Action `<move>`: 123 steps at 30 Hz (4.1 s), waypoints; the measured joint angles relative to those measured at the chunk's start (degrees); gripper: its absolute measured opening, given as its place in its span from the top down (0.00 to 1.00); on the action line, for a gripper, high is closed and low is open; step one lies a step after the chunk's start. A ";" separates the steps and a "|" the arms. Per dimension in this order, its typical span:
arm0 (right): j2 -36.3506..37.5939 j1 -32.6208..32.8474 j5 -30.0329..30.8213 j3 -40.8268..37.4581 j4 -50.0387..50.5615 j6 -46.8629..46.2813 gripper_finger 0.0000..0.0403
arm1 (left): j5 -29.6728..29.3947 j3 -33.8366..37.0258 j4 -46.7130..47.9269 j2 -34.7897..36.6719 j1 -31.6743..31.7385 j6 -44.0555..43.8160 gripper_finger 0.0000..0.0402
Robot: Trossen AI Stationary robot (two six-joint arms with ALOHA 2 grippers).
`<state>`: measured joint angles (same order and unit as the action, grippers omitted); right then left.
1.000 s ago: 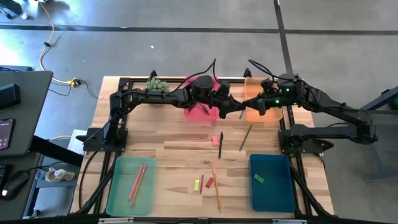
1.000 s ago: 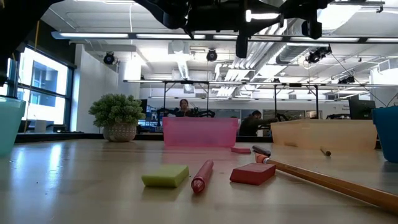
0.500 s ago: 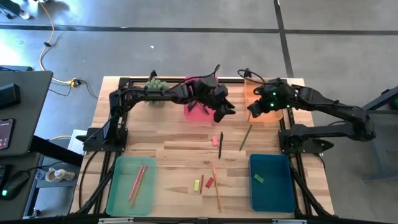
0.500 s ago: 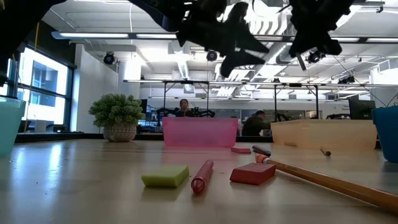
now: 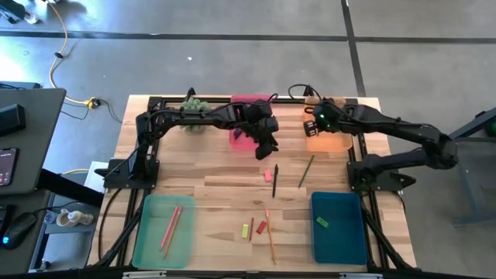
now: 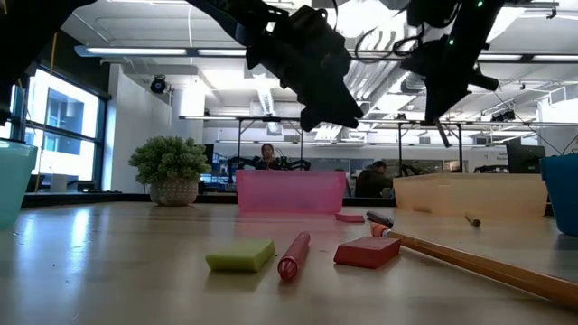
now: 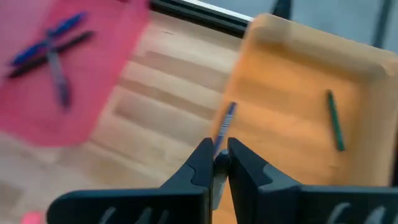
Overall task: Sort crayons/erasers/pens/pencils in bins
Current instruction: Put the gray crayon into the orange bin, then put the green pencil into the green bin
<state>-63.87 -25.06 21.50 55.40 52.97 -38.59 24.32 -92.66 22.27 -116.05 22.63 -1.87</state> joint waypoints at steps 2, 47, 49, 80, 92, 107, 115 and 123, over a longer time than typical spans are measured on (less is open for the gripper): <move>-1.93 -1.50 1.15 0.00 0.53 0.94 0.97 | -0.58 0.00 0.29 -0.02 0.02 -0.02 0.72; -30.82 -31.64 -18.51 0.00 -8.37 36.22 0.94 | -37.83 -19.86 49.16 -0.09 1.03 -7.76 0.79; -30.82 -31.91 -18.47 0.00 -9.14 36.77 0.91 | -38.37 -19.87 52.16 -0.09 1.03 -9.39 0.79; -9.83 -27.82 -31.26 0.00 -12.86 50.47 0.74 | -45.20 -15.72 67.48 -0.09 -5.33 -21.20 0.79; -4.60 -15.21 -31.41 0.02 -12.21 55.49 0.74 | -42.88 -7.51 65.76 0.64 -9.47 -24.01 0.79; -4.60 0.22 -31.19 0.02 2.30 59.57 0.74 | -38.28 4.49 51.16 17.34 -16.05 -27.57 0.79; -4.77 10.10 -30.60 0.02 3.27 61.18 0.74 | -36.48 14.71 41.01 26.58 -19.63 -33.57 0.79; -4.75 18.93 -26.03 0.02 4.45 62.73 0.68 | -35.41 18.95 38.54 28.53 -21.66 -33.99 0.79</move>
<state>-68.62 -6.13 -4.53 55.42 57.42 24.14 -11.09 -73.71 60.81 -87.52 0.97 -35.86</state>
